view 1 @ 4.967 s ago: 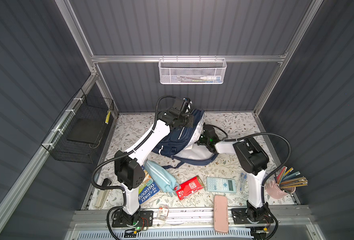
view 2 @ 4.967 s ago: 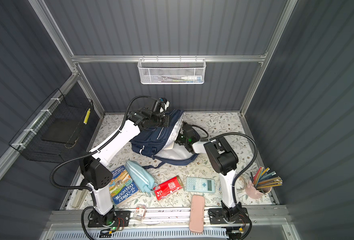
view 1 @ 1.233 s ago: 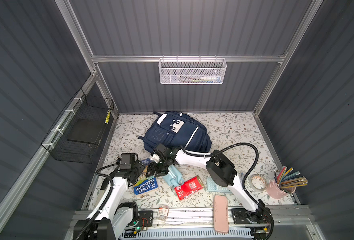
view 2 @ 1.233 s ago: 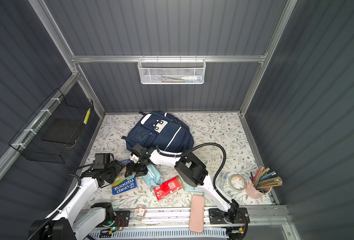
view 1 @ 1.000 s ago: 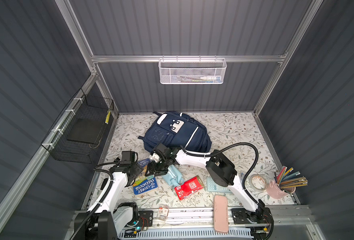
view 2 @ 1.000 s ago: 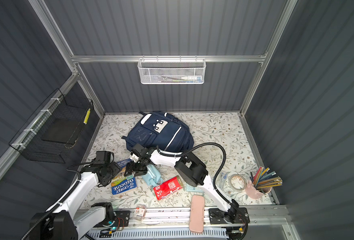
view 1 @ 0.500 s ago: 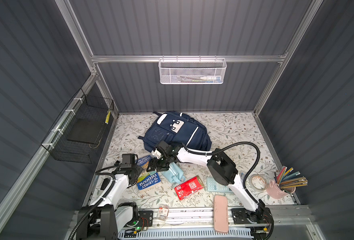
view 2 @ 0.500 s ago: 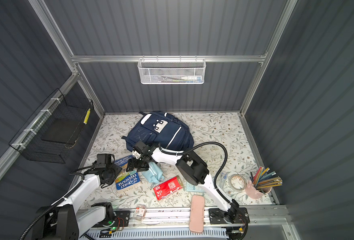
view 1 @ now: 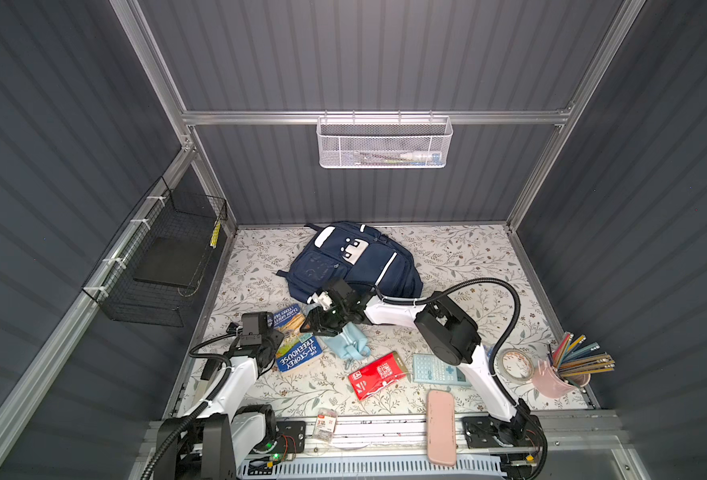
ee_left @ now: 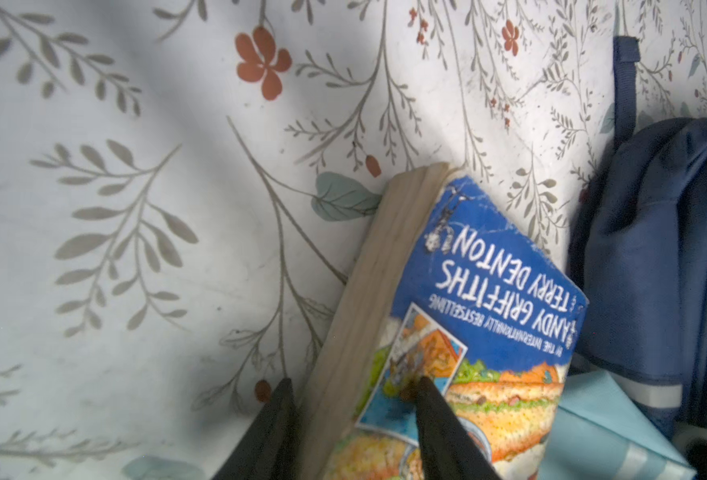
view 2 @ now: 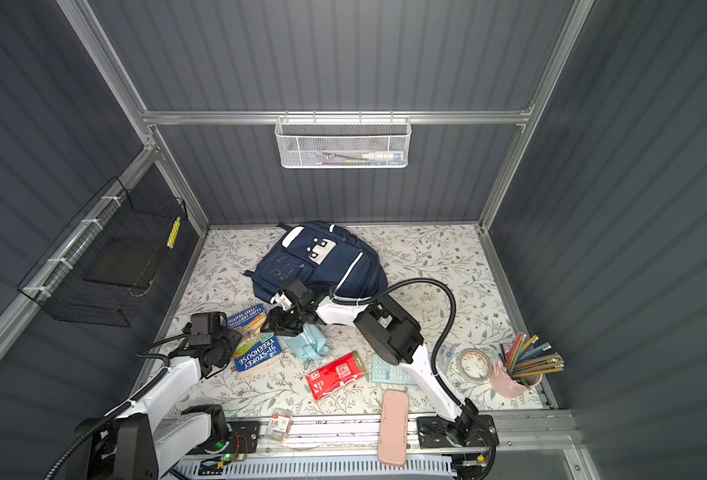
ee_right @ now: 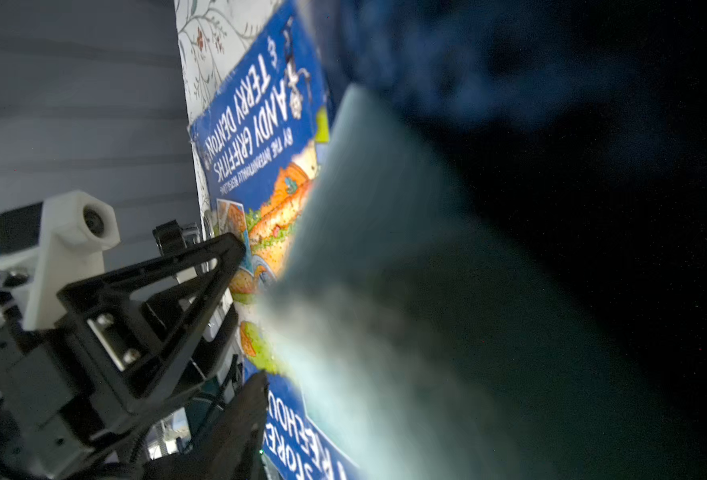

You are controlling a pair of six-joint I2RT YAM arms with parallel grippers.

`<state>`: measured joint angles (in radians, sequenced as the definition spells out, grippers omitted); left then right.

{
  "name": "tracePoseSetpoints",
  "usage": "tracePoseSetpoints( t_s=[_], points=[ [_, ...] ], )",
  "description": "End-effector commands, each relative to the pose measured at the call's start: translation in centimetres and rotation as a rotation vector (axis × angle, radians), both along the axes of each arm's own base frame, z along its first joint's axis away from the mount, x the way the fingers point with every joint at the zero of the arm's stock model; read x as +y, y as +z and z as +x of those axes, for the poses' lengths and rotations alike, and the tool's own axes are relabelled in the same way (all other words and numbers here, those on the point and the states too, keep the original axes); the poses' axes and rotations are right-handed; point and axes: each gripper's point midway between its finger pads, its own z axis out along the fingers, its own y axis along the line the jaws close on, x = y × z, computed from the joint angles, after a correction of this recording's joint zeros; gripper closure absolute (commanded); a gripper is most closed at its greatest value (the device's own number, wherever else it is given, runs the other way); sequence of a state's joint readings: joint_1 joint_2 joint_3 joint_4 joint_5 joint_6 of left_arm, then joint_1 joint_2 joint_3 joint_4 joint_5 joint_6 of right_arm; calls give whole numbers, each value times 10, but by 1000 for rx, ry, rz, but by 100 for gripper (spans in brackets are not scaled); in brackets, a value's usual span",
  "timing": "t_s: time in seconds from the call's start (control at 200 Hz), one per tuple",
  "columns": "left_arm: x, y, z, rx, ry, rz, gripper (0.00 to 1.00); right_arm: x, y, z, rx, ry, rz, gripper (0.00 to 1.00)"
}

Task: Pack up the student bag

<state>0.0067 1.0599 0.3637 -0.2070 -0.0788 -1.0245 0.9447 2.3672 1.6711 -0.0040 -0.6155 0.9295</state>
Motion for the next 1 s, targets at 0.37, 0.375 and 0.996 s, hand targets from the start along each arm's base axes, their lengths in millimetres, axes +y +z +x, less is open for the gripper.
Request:
tracePoseSetpoints(
  t_s=[0.37, 0.375, 0.996],
  points=[
    [-43, -50, -52, 202, -72, -219, 39, -12, -44, -57, 58, 180, -280, 24],
    [-43, -50, -52, 201, -73, -221, 39, -11, -43, -57, 64, 180, -269, 24],
    [-54, -1, -28, -6, -156, -253, 93, 23, 25, -47, 33, 154, 200, 59]
  ],
)
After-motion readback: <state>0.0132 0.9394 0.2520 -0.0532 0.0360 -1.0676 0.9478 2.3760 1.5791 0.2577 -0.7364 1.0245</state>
